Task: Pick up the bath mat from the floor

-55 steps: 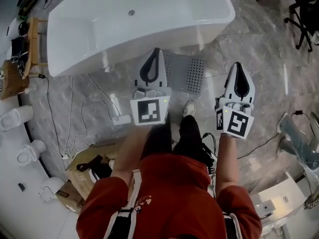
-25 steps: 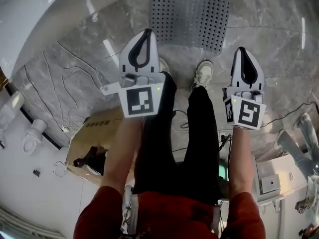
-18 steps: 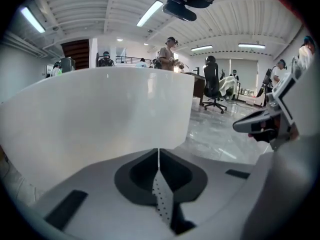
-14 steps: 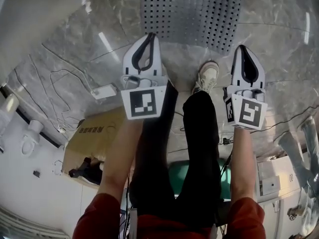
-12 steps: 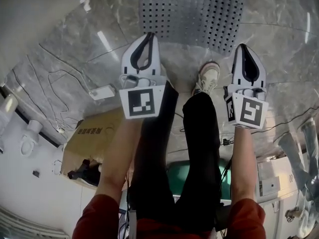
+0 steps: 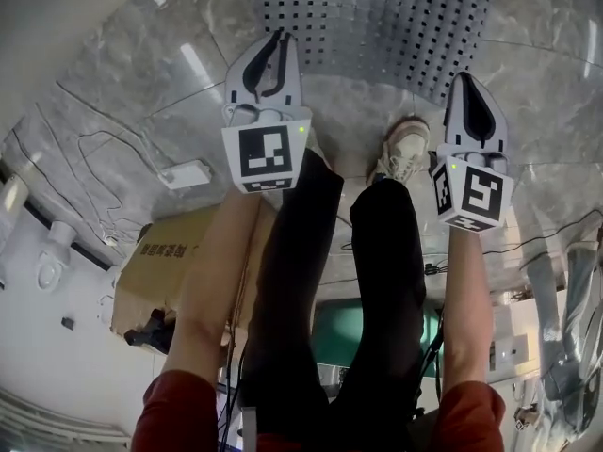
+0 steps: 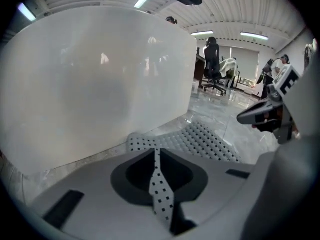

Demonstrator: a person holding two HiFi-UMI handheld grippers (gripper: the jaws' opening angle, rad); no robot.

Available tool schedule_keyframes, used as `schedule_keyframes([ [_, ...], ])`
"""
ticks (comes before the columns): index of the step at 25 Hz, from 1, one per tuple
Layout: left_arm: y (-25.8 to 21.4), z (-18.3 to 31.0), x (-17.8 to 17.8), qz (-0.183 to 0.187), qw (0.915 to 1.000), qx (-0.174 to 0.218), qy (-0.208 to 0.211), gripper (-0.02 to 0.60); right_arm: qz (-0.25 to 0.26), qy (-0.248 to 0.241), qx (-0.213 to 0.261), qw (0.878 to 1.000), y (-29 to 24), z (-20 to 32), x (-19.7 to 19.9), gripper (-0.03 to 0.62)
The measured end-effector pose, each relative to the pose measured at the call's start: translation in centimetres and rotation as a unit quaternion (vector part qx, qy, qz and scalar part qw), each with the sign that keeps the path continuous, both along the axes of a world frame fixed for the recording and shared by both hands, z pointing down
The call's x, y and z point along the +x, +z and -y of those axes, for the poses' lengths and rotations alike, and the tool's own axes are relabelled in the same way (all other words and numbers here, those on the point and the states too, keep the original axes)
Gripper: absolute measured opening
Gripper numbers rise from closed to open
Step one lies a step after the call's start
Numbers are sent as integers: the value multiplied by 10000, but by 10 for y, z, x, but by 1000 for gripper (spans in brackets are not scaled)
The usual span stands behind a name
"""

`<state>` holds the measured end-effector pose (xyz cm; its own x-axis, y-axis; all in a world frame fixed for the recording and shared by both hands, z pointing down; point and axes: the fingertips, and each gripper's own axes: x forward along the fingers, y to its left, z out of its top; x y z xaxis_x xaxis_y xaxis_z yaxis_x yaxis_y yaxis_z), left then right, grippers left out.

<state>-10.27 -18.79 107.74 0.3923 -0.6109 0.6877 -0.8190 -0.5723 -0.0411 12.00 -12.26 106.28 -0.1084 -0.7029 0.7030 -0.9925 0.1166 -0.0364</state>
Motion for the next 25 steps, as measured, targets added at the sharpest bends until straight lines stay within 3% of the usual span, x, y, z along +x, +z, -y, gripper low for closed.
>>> schedule_keyframes([
  [4,31,-2,-7,299,9992,-231,111,17,-91,-99,-244,9996,29,-5,0,14],
  [11,80,-6,-31,719,9945,-736,-169,26,-265,59,-772,9966,77,-7,21,27],
  [14,97,-5,-36,729,9910,-1064,-346,161,-226,190,-1014,9944,96,-7,32,132],
  [18,115,-2,-45,791,9870,-1300,-510,212,-222,356,-1395,9893,119,-13,46,168],
  [25,156,-14,-55,806,9751,-1952,-681,325,40,832,-1990,9764,160,-27,68,341],
])
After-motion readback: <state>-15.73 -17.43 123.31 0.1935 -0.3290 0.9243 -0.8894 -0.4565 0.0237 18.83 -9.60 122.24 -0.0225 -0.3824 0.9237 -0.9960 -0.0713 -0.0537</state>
